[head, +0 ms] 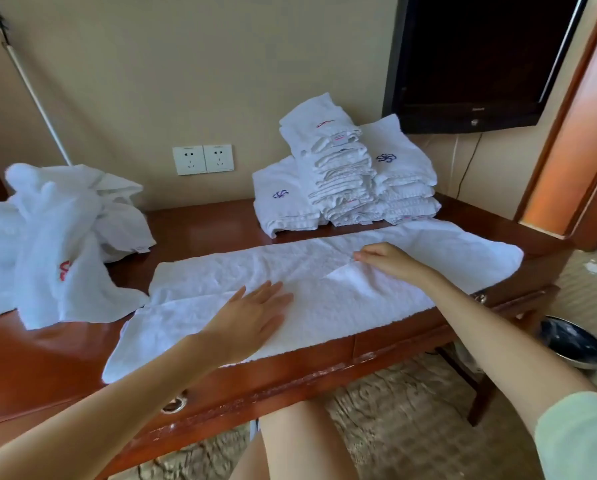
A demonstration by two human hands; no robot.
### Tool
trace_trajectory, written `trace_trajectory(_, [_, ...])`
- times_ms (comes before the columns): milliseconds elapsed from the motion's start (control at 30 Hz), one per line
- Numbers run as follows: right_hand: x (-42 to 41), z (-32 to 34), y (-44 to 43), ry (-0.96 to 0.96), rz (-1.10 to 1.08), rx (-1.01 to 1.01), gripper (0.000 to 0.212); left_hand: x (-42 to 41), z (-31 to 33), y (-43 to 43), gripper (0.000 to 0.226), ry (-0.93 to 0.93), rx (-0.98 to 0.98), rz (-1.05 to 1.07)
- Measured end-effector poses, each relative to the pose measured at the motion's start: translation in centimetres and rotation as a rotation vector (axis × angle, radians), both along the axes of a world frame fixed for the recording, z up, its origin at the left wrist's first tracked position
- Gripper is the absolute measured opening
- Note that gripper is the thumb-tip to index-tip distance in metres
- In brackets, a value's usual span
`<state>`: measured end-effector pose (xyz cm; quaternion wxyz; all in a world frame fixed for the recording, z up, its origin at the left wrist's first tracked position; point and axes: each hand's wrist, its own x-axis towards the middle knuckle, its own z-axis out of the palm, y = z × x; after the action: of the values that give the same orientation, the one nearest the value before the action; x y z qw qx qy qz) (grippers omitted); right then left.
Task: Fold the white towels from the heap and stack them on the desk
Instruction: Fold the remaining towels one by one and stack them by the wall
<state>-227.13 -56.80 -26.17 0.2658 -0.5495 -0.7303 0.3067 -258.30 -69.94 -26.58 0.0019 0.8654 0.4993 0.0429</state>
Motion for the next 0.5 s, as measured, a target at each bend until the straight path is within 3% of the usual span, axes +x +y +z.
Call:
trace_trajectory(33, [1.0,0.1,0.3,-0.024,-0.033,-0.01,0.058,1.2,-0.1,0.7,0.101,-0.008,-0.018,-0.042])
trace_trajectory(100, [3.0,0.1,0.7,-0.091,-0.08,0.0,0.042,3.9,-0.2,2.2,0.104,-0.016,-0.053,-0.121])
trace_trajectory(167, [5.1,0.2,1.4,-0.182,-0.106,0.032,0.039,7.1,-0.1,3.5,0.104,-0.027,-0.068,-0.175])
trace_trajectory(267, [8.0,0.6,3.0,-0.322,-0.105,0.058,0.039,10.8,-0.5,5.8,0.11,-0.138,-0.075,-0.093])
trace_trajectory(333, [9.9,0.9,3.8,-0.345,-0.09,0.037,0.039,12.5,-0.5,7.2,0.094,-0.295,-0.101,-0.001])
trace_trajectory(400, [11.4,1.3,4.5,-0.357,-0.11,0.038,0.041,13.6,-0.5,8.5,0.061,-0.354,-0.044,0.067])
trace_trajectory(500, [12.8,2.0,5.0,-0.237,-0.145,0.15,0.042,15.0,0.0,10.4,0.045,-0.398,-0.014,0.136])
